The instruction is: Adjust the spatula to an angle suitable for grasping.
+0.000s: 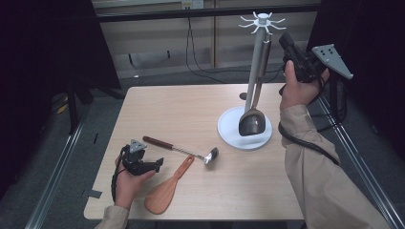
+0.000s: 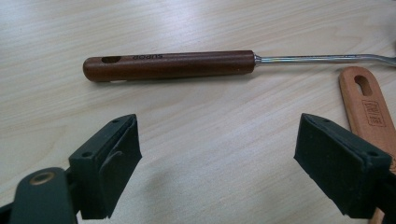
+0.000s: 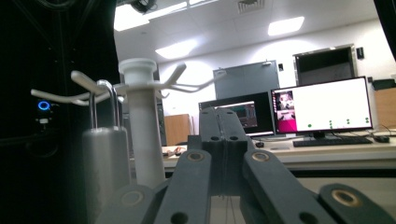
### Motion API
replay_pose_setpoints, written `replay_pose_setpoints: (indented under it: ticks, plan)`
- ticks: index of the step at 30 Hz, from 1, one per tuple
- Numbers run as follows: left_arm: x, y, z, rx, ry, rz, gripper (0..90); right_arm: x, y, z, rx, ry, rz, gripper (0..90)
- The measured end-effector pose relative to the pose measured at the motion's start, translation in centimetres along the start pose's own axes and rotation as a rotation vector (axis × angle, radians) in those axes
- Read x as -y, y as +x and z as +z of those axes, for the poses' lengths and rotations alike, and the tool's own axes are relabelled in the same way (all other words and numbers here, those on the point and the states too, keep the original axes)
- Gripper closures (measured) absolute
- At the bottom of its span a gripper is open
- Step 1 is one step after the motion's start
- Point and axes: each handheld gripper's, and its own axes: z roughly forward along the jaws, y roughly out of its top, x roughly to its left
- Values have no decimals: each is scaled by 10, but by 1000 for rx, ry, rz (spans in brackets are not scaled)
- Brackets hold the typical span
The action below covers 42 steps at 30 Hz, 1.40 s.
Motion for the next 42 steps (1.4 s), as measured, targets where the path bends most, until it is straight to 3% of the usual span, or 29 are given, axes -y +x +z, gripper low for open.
replay_pose_setpoints:
  ticks: [9,10,32,42]
  plan:
    - [-1,-1,-1,-2,1,16,140,-11,3,5,-11,-20,20,900]
    - [-1,-1,-2,2,-2,11,140,-12,3,6,-21,-18,0,900]
    - [-2,-1,-1,5,-4,13,139,-16,26,4,-86,-24,-41,900]
    - [-2,-2,-1,3,-10,9,138,-15,33,4,-104,-29,-36,900]
